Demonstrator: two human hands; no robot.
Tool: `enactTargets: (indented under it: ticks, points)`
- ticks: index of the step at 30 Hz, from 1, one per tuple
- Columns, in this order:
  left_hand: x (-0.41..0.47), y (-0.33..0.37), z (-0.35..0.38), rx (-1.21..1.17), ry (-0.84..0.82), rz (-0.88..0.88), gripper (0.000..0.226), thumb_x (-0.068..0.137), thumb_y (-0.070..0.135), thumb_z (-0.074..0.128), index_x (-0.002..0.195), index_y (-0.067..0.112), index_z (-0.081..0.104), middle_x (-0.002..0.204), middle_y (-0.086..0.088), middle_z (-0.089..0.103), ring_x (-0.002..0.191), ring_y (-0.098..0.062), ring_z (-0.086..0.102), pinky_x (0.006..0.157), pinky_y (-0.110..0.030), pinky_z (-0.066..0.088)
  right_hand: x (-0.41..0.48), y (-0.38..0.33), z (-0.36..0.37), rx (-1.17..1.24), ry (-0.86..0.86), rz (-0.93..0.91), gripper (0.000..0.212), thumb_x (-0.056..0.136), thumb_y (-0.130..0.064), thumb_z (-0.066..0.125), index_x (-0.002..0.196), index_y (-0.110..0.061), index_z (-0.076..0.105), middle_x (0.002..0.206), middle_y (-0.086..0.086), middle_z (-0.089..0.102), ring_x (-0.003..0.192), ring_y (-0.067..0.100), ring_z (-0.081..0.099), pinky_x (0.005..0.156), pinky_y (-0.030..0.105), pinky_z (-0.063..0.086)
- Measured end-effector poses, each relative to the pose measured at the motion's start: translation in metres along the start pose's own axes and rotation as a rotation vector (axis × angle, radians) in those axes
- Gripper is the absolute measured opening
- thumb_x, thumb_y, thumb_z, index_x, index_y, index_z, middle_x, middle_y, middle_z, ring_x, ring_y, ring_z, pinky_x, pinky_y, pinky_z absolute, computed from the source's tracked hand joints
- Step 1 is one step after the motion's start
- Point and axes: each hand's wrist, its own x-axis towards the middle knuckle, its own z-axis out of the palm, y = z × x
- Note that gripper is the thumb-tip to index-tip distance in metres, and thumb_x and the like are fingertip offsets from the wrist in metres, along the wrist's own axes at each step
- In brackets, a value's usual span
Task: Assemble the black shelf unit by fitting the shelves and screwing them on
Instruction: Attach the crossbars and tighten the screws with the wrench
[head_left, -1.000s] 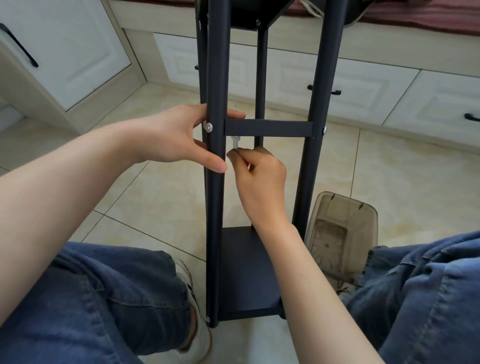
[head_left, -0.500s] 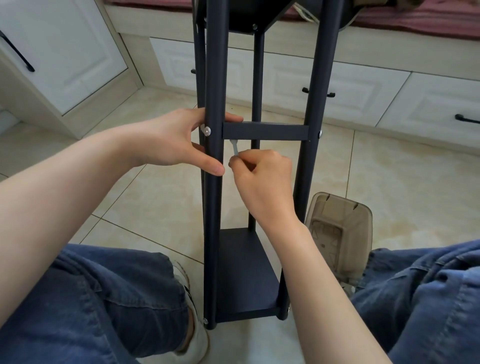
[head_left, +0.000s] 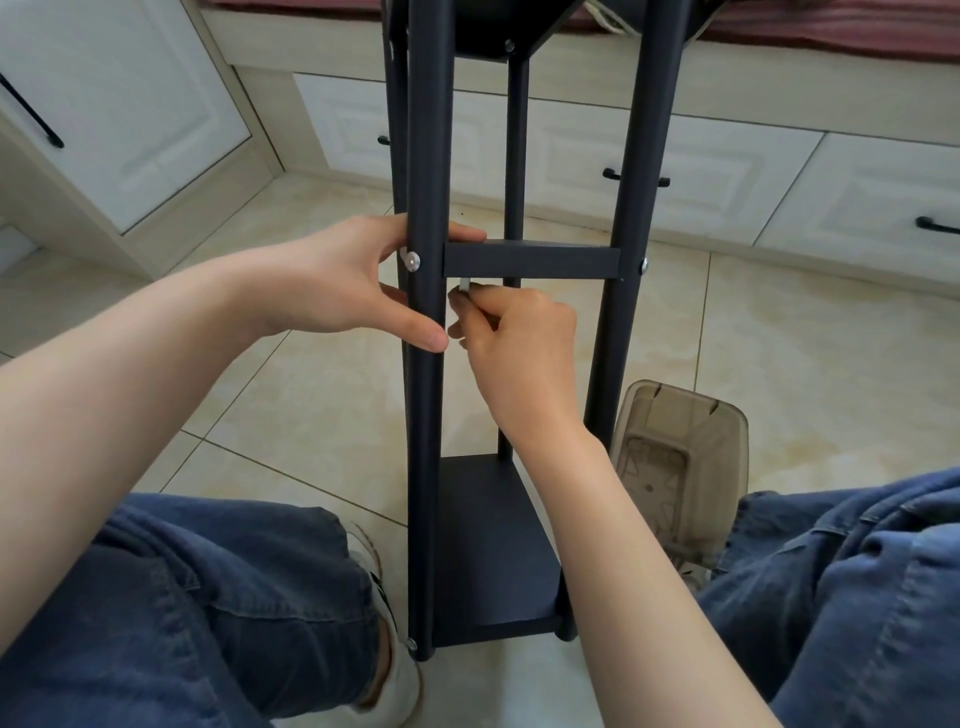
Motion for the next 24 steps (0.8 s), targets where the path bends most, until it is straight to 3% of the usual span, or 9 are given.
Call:
enactTargets:
  ticks: [2,5,9,12,15,21,24]
  points:
    - [0.0,-0.001,0.0,-0.005,-0.002,0.002,0.092,0.053,0.04,0.086,0.138,0.05,0.051,0.137,0.029,0.052,0.131,0.012,0.042,0.088,-0.003,0.046,0.0,0.002,0.003,0.012,0.028,-0.019,0.019,0.097,-0.014,0.061,0.093,-0.008,0.078,0.076,0.0,0.073,0.066,0.008,0.062,0.068,0.0,0.041]
    - [0.0,-0.003,-0.002,-0.002,-0.001,0.002,0.086,0.067,0.02,0.09,0.138,0.05,0.051,0.135,0.032,0.053,0.133,0.014,0.04,0.087,-0.002,0.046,0.001,0.006,0.011,0.037,0.072,-0.063,0.017,0.096,-0.013,0.062,0.093,-0.007,0.078,0.078,0.001,0.074,0.067,0.007,0.063,0.069,0.001,0.043]
    - [-0.001,-0.006,-0.003,-0.024,-0.014,0.017,0.084,0.071,0.009,0.088,0.137,0.048,0.052,0.125,0.039,0.056,0.124,0.02,0.044,0.081,-0.001,0.046,0.003,0.009,0.022,0.094,0.129,-0.114,0.014,0.094,-0.009,0.065,0.098,-0.004,0.077,0.086,0.003,0.076,0.08,0.013,0.07,0.08,0.011,0.051]
    - [-0.002,-0.007,-0.003,-0.018,-0.008,0.026,0.084,0.072,0.007,0.087,0.133,0.052,0.052,0.121,0.043,0.056,0.121,0.023,0.044,0.08,0.0,0.045,0.005,0.011,0.03,0.119,0.19,-0.156,0.012,0.092,-0.004,0.066,0.094,-0.001,0.077,0.082,0.006,0.075,0.078,0.017,0.069,0.076,0.009,0.047]
    - [-0.003,-0.008,-0.004,-0.032,-0.006,0.025,0.084,0.072,0.006,0.086,0.137,0.047,0.052,0.123,0.041,0.056,0.121,0.022,0.045,0.08,-0.001,0.046,0.007,0.013,0.036,0.144,0.238,-0.18,0.011,0.09,-0.001,0.065,0.09,0.001,0.076,0.079,0.01,0.074,0.075,0.022,0.068,0.074,0.017,0.047]
    - [-0.003,-0.01,-0.004,-0.026,0.015,0.009,0.086,0.071,0.006,0.087,0.138,0.046,0.053,0.128,0.036,0.056,0.125,0.021,0.043,0.082,-0.002,0.046,0.005,0.012,0.041,0.174,0.254,-0.165,0.013,0.09,-0.001,0.064,0.087,0.002,0.077,0.074,0.009,0.073,0.065,0.006,0.052,0.066,0.003,0.036]
    - [-0.004,-0.009,-0.005,-0.003,0.017,0.0,0.086,0.069,0.015,0.089,0.138,0.05,0.051,0.132,0.034,0.055,0.129,0.018,0.041,0.091,-0.008,0.047,0.005,0.014,0.039,0.205,0.227,-0.15,0.018,0.09,-0.001,0.063,0.075,0.0,0.073,0.06,-0.003,0.062,0.053,0.003,0.044,0.059,0.005,0.031]
